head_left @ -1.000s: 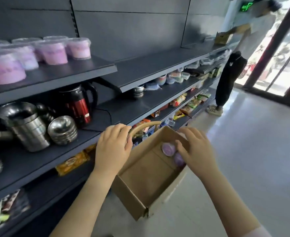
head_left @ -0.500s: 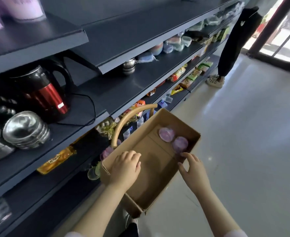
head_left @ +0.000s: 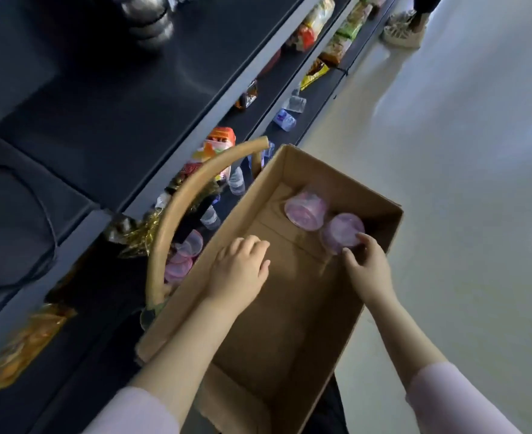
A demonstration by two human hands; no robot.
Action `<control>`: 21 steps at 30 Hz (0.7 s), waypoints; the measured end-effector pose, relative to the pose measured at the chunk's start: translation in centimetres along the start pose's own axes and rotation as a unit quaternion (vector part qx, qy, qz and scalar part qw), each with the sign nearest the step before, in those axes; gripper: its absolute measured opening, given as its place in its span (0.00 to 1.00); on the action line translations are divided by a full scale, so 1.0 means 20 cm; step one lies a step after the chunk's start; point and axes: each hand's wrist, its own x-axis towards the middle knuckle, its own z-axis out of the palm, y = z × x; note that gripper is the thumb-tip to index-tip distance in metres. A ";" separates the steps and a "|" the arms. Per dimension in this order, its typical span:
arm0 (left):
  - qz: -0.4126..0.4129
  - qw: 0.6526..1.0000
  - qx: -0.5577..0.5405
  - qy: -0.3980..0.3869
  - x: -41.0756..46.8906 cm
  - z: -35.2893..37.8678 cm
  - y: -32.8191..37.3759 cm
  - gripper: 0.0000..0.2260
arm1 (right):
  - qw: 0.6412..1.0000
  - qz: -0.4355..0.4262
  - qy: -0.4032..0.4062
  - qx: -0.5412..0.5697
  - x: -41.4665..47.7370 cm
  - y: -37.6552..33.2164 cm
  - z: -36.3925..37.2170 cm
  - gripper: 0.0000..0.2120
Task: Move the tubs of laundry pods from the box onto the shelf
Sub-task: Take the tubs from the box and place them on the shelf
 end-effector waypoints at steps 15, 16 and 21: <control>0.036 0.992 -0.005 -0.121 0.98 0.57 0.00 0.28 | 0.991 0.129 0.003 0.028 0.68 0.30 0.30 0.32; 0.036 0.990 -0.002 -0.135 1.00 0.59 -0.01 0.28 | 0.991 0.131 -0.002 0.029 0.67 0.30 0.30 0.32; -0.032 0.998 -0.028 -0.049 0.92 0.63 -0.09 0.21 | 0.986 0.155 -0.057 0.037 0.63 0.31 0.30 0.36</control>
